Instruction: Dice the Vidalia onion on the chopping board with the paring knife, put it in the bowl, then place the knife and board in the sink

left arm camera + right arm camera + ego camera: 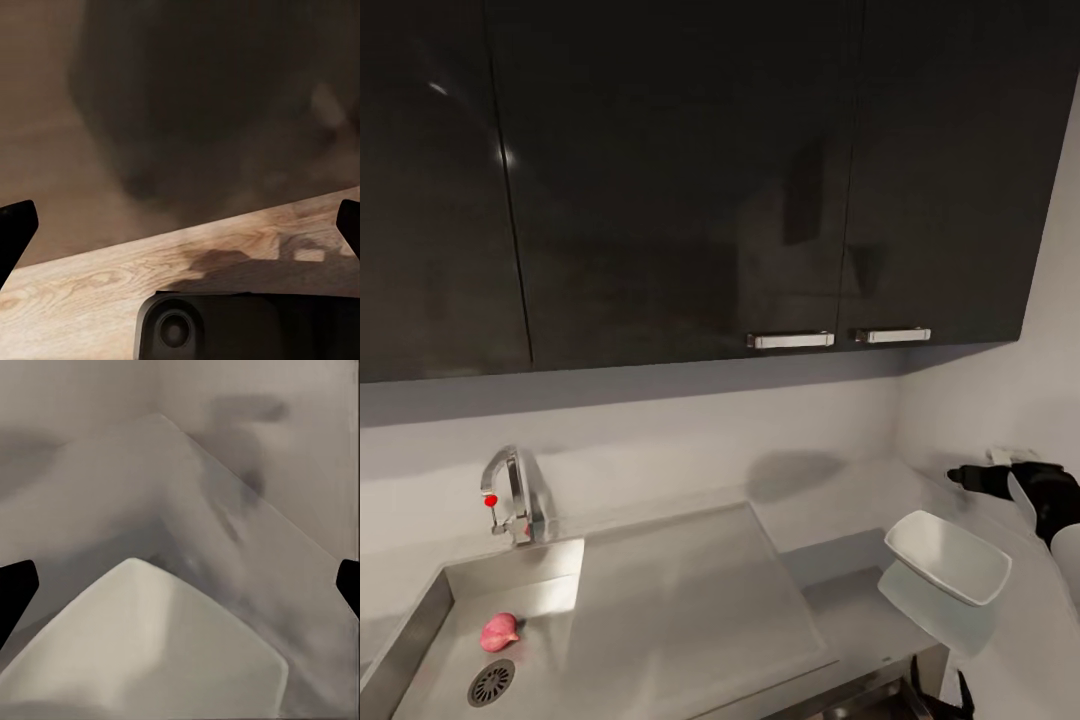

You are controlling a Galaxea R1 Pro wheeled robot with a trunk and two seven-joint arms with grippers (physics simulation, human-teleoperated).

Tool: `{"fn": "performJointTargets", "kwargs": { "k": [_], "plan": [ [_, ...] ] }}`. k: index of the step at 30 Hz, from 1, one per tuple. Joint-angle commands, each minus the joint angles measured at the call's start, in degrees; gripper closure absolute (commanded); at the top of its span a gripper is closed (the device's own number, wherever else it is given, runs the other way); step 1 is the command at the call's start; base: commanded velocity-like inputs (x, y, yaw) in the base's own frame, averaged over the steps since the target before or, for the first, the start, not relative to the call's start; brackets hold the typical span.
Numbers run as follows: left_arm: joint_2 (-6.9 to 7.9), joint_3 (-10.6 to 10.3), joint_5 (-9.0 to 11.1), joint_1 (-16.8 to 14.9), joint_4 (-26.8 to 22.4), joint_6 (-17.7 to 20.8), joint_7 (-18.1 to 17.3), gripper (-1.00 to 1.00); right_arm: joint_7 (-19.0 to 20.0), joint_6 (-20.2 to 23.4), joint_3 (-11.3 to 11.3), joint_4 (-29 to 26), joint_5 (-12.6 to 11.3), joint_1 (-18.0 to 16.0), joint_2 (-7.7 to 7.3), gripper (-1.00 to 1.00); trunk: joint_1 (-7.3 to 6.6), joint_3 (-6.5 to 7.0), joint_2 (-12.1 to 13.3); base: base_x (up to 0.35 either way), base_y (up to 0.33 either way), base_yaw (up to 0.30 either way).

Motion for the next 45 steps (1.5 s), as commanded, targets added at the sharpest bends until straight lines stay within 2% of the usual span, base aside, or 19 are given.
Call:
{"fn": "performJointTargets", "kwargs": {
  "k": [1, 6, 10, 28, 36, 45],
  "plan": [
    [-0.03, 0.20, 0.09, 0.04, -0.07, -0.04, -0.23, -1.00, 0.43, 0.17, -1.75, 0.22, 0.58, 0.00, -0.49, -1.00, 0.02, -0.01, -0.03, 0.000, 0.000, 0.000],
    [-0.03, 0.20, 0.09, 0.04, -0.07, -0.04, -0.23, -1.00, 0.55, 0.04, -6.58, 0.60, 0.62, 0.00, -1.51, -1.00, 0.02, -0.01, -0.03, 0.000, 0.000, 0.000],
    [-0.03, 0.20, 0.09, 0.04, -0.07, -0.04, -0.23, -1.00, 0.57, 0.01, -7.93, 0.88, 0.65, 0.00, -1.73, -1.00, 0.02, -0.01, -0.03, 0.000, 0.000, 0.000],
    [-0.03, 0.20, 0.09, 0.04, -0.07, -0.04, -0.23, -1.00, 0.05, -0.12, -8.60, 4.37, 0.67, 0.28, -3.31, -1.00, 0.02, -0.01, -0.03, 0.000, 0.000, 0.000],
    [-0.03, 0.20, 0.09, 0.04, -0.07, -0.04, -0.23, -1.00, -0.02, -3.26, -8.60, 7.56, 0.67, 0.34, -4.02, -1.00, 0.02, -0.01, -0.03, 0.000, 0.000, 0.000],
    [-0.03, 0.20, 0.09, 0.04, -0.07, -0.04, -0.23, -1.00, -0.08, -3.87, -8.59, 9.45, 0.67, 0.39, -4.57, -1.00, 0.02, -0.01, -0.03, 0.000, 0.000, 0.000]
  ]
}}
